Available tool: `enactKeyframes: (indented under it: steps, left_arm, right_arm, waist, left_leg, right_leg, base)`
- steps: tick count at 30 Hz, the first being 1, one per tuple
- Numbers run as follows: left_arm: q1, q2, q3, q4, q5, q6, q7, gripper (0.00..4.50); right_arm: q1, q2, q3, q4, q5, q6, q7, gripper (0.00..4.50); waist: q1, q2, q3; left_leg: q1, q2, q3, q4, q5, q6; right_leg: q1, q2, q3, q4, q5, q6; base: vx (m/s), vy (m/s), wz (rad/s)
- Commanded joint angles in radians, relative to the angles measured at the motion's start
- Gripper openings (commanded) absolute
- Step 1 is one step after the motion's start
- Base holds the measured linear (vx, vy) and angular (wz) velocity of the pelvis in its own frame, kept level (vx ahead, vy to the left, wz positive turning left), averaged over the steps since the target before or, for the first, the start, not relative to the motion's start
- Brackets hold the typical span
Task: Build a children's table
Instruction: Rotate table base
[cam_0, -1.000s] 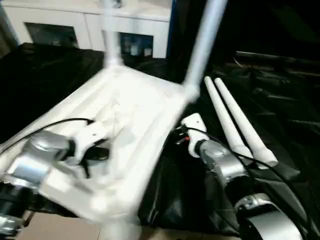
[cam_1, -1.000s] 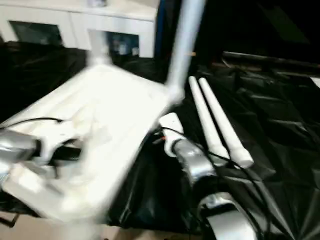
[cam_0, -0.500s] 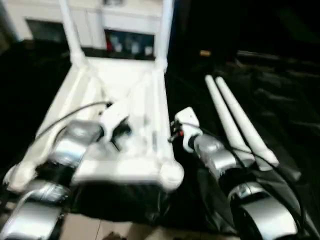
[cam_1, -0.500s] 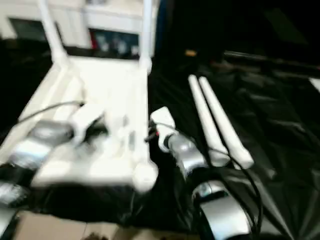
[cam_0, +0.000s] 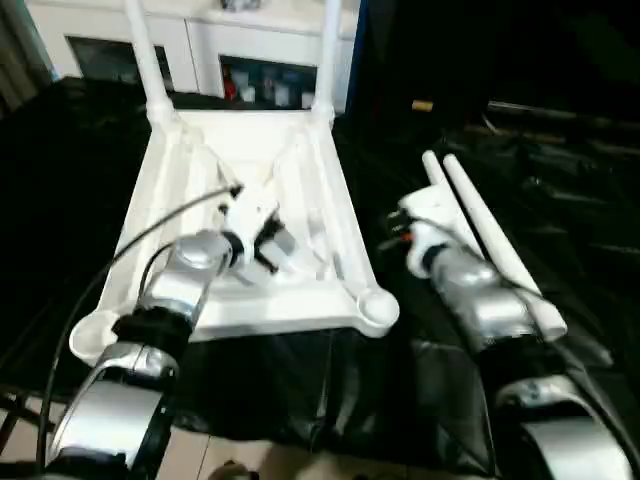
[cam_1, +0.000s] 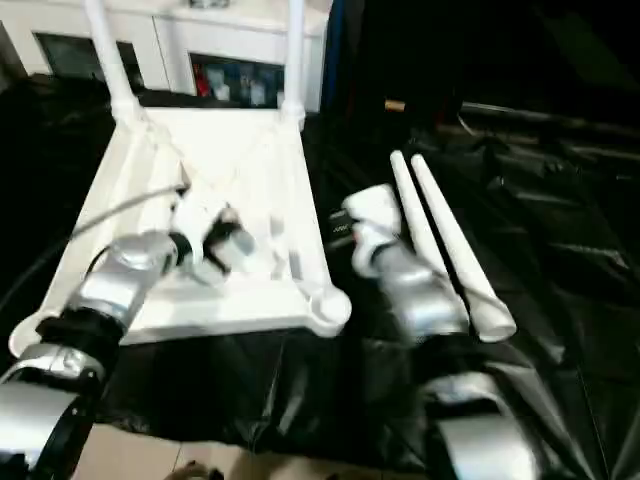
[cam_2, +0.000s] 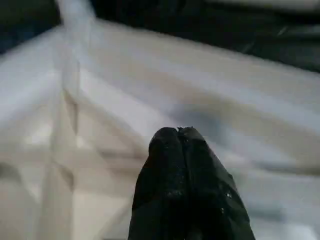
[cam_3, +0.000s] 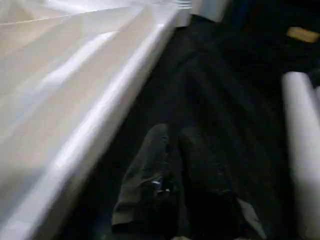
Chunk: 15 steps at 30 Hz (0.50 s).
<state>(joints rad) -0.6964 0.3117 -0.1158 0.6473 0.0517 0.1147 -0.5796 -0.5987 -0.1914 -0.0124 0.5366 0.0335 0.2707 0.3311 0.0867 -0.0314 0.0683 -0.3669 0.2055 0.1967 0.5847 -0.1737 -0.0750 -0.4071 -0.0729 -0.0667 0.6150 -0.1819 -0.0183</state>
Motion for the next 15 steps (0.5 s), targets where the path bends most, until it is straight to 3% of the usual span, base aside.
enactKeyframes:
  steps: [1,3,5,6,7,10,15]
  left_arm:
    - [0.043,0.027,0.005,-0.12,-0.044,0.045,-0.079,0.41]
    - [0.069,0.038,0.004,-0.188,-0.075,0.068,-0.13,0.44]
    - [0.117,0.064,-0.005,-0.331,-0.134,0.128,-0.218,0.82]
    - [0.134,0.07,-0.011,-0.385,-0.163,0.145,-0.248,0.82]
    - [0.148,0.075,-0.019,-0.43,-0.189,0.163,-0.271,0.87]
    - [0.17,0.082,-0.031,-0.503,-0.232,0.198,-0.308,1.23]
    - [0.193,0.086,-0.049,-0.552,-0.227,0.245,-0.318,1.68]
  right_arm:
    - [0.017,-0.038,-0.041,-0.086,0.013,0.089,-0.017,0.79]
    - [0.022,-0.052,-0.048,-0.102,0.016,0.108,-0.01,0.83]
    - [0.025,-0.08,-0.06,-0.109,0.031,0.125,0.018,1.14]
    - [0.027,-0.095,-0.06,-0.104,0.028,0.13,0.022,1.14]
    - [0.028,-0.108,-0.062,-0.103,0.028,0.143,0.025,1.22]
    - [0.035,-0.139,-0.074,-0.127,0.029,0.195,0.029,1.53]
    - [0.052,-0.17,-0.101,-0.171,0.047,0.303,0.028,1.96]
  waist:
    - [0.004,0.015,-0.081]
    - [0.003,0.014,-0.082]
    - [0.001,0.018,-0.08]
    - [0.0,0.009,-0.079]
    - [0.002,0.009,-0.077]
    - [0.001,0.008,-0.074]
    - [0.0,0.007,-0.075]
  left_leg:
    - [0.015,0.028,-0.018,-0.063,-0.167,-0.007]
    - [0.014,0.025,-0.015,-0.06,-0.146,-0.001]
    - [0.014,0.025,-0.011,-0.059,-0.146,0.003]
    - [0.016,0.025,-0.008,-0.059,-0.154,0.004]
    - [0.015,0.026,-0.01,-0.06,-0.163,0.0]
    - [0.017,0.025,-0.009,-0.061,-0.18,-0.005]
    - [0.015,0.021,-0.01,-0.061,-0.168,-0.011]
  right_leg:
    - [0.062,-0.067,0.05,-0.057,-0.076,-0.217]
    - [0.062,-0.064,0.05,-0.053,-0.057,-0.223]
    - [0.056,-0.063,0.05,-0.056,-0.069,-0.229]
    - [0.054,-0.061,0.05,-0.059,-0.082,-0.227]
    - [0.055,-0.064,0.05,-0.058,-0.116,-0.224]
    - [0.052,-0.062,0.051,-0.066,-0.165,-0.209]
    - [0.053,-0.058,0.051,-0.069,-0.191,-0.164]
  base:
    - [0.0,0.0,0.0]
    - [0.0,0.0,0.0]
    - [0.0,0.0,0.0]
    - [0.0,0.0,0.0]
    - [0.0,0.0,0.0]
    - [0.0,0.0,0.0]
    - [0.0,0.0,0.0]
